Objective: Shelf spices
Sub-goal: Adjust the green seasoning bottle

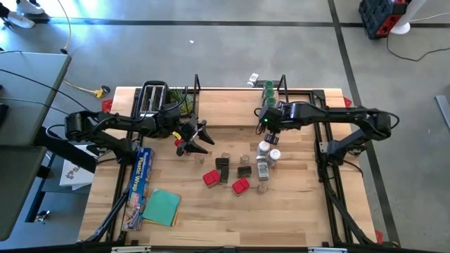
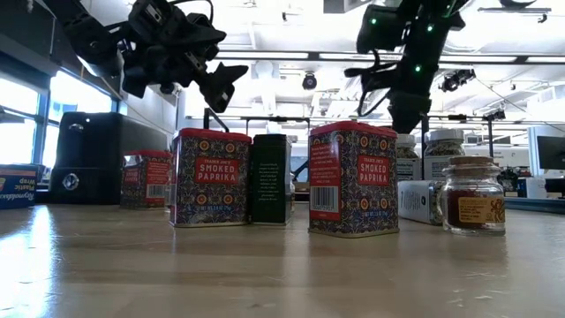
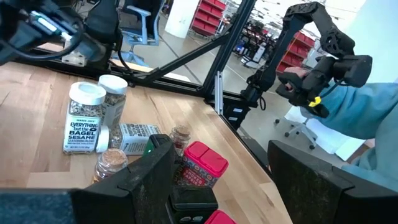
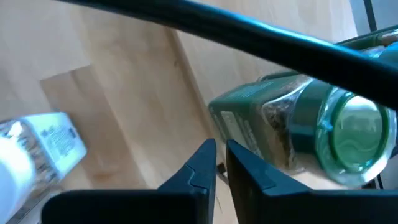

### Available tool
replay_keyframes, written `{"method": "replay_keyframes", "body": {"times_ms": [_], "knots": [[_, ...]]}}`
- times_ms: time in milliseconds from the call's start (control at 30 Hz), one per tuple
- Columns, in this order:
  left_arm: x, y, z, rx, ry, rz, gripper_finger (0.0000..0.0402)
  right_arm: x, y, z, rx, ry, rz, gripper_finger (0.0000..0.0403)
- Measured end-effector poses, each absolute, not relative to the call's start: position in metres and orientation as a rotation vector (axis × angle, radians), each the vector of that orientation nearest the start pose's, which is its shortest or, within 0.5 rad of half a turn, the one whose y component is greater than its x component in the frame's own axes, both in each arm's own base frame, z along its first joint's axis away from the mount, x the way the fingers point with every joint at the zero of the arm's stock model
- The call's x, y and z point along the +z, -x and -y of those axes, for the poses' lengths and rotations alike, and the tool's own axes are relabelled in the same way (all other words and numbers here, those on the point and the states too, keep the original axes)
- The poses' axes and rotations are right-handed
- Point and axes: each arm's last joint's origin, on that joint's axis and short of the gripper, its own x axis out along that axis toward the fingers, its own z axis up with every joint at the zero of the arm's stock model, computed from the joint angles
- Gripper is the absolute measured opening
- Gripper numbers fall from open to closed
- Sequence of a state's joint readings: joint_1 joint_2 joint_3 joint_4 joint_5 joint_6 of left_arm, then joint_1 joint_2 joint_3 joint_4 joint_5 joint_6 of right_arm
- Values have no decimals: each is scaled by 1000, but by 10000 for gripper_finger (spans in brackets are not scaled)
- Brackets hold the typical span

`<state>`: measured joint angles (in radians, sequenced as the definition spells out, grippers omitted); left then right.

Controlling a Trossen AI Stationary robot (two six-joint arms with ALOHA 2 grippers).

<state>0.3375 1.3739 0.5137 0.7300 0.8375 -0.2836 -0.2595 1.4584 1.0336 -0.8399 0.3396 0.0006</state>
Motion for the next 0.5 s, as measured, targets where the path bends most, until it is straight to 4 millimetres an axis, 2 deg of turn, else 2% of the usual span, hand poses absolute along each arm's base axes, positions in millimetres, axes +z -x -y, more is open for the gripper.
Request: {"method": "replay_keyframes", "body": {"times_ms": [500], "knots": [[204, -252, -66, -481, 354, -182, 255, 229, -255, 95, -579, 13, -1245, 23]]}}
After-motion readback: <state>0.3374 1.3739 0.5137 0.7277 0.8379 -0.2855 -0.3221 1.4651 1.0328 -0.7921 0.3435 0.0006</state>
